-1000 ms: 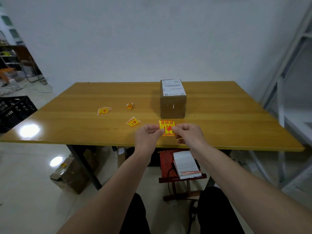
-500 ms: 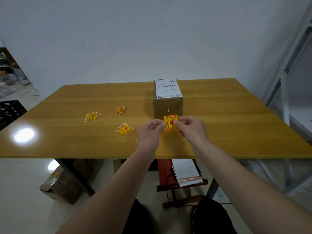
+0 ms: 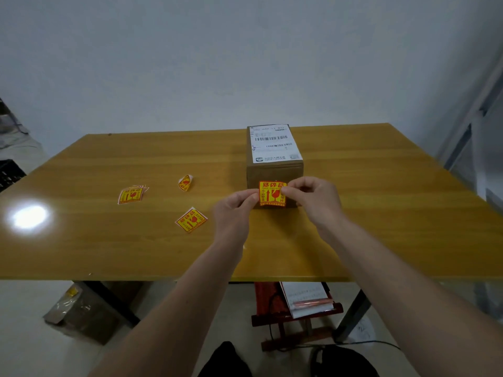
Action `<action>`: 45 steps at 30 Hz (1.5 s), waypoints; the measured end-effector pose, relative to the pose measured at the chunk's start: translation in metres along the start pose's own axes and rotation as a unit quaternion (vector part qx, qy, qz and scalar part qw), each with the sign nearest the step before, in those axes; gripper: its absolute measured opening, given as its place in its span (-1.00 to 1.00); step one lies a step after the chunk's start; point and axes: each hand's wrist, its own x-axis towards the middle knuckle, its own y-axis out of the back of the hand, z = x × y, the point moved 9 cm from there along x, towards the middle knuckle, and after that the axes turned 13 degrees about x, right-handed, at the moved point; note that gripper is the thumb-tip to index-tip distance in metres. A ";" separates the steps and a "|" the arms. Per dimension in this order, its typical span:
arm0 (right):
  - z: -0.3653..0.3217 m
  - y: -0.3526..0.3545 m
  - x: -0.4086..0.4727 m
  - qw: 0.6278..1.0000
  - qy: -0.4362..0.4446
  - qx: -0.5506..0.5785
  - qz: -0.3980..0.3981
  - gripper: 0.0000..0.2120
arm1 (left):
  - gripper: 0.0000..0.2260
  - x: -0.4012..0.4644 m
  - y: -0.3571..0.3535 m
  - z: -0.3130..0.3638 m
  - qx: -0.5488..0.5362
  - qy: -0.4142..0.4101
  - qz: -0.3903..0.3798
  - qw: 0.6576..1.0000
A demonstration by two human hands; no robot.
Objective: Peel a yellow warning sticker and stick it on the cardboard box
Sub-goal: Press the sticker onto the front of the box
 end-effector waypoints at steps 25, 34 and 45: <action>0.002 0.005 0.037 0.997 0.071 -0.008 0.034 -0.77 | -0.56 0.043 -0.017 0.038 0.342 -0.259 0.070 0.901; 0.005 0.005 0.039 0.996 0.076 0.001 0.055 -0.79 | -0.57 0.045 -0.019 0.035 0.324 -0.247 0.091 0.909; 0.005 0.007 0.045 0.994 0.078 -0.028 0.066 -0.84 | -0.58 0.045 -0.019 0.037 0.279 -0.230 0.093 0.928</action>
